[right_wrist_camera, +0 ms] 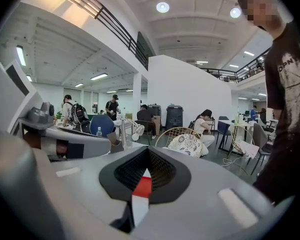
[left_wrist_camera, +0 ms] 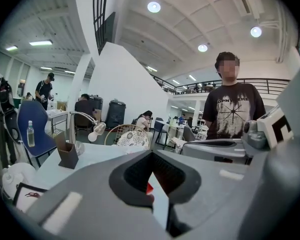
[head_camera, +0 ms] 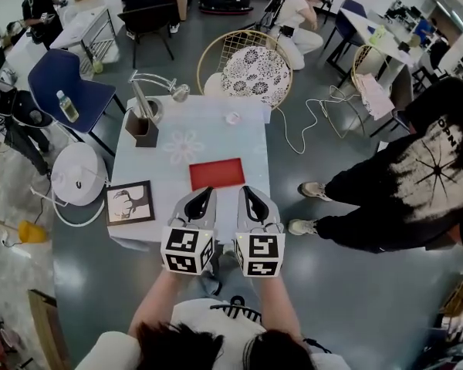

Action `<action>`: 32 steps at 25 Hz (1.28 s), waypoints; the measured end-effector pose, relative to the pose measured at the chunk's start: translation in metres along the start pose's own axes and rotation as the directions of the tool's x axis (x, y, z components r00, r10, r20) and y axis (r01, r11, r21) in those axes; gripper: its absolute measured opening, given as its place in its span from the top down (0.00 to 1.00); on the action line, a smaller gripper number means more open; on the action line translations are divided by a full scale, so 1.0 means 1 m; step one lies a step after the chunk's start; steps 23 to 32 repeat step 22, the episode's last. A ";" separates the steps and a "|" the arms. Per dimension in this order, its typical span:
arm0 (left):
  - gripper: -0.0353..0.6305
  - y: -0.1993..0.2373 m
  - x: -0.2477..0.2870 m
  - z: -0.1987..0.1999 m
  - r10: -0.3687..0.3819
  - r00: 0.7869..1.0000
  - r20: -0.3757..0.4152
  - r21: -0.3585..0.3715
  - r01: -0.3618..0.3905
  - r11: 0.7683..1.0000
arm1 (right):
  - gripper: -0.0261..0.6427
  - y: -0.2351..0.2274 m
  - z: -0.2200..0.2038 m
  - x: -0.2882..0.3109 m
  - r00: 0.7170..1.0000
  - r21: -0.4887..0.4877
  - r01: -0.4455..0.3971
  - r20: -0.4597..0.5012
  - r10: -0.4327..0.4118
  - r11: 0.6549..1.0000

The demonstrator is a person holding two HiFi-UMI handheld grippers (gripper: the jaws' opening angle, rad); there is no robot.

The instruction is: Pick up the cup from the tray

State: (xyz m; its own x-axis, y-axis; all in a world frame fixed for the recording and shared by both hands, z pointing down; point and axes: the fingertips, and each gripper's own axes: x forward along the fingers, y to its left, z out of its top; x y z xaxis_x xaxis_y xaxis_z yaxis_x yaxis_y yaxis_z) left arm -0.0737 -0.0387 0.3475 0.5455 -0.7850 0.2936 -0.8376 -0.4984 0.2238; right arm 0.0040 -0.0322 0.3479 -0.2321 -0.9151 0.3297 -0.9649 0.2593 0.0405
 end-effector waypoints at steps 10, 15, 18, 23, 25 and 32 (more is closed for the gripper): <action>0.95 -0.011 -0.008 0.004 -0.024 1.000 0.013 0.010 0.024 1.000 | 0.93 0.005 0.003 -0.011 1.000 0.000 0.012 0.001 -0.012 1.000; 0.95 -0.010 -0.010 0.010 -0.022 0.999 0.025 0.012 0.022 1.000 | 0.93 0.004 0.008 -0.013 1.000 -0.004 0.014 0.009 -0.014 1.000; 0.95 -0.011 -0.010 0.013 -0.021 0.999 0.028 0.012 0.020 1.000 | 0.93 0.004 0.011 -0.015 1.000 -0.007 0.014 0.011 -0.014 1.000; 0.95 -0.014 -0.010 0.011 -0.022 0.999 0.025 0.013 0.022 1.000 | 0.93 0.002 0.010 -0.017 1.000 -0.008 0.019 0.011 -0.019 1.000; 0.95 -0.014 -0.010 0.011 -0.022 0.999 0.025 0.013 0.022 1.000 | 0.93 0.002 0.010 -0.017 1.000 -0.008 0.019 0.011 -0.019 1.000; 0.95 -0.014 -0.010 0.011 -0.022 0.999 0.025 0.013 0.022 1.000 | 0.93 0.002 0.010 -0.017 1.000 -0.008 0.019 0.011 -0.019 1.000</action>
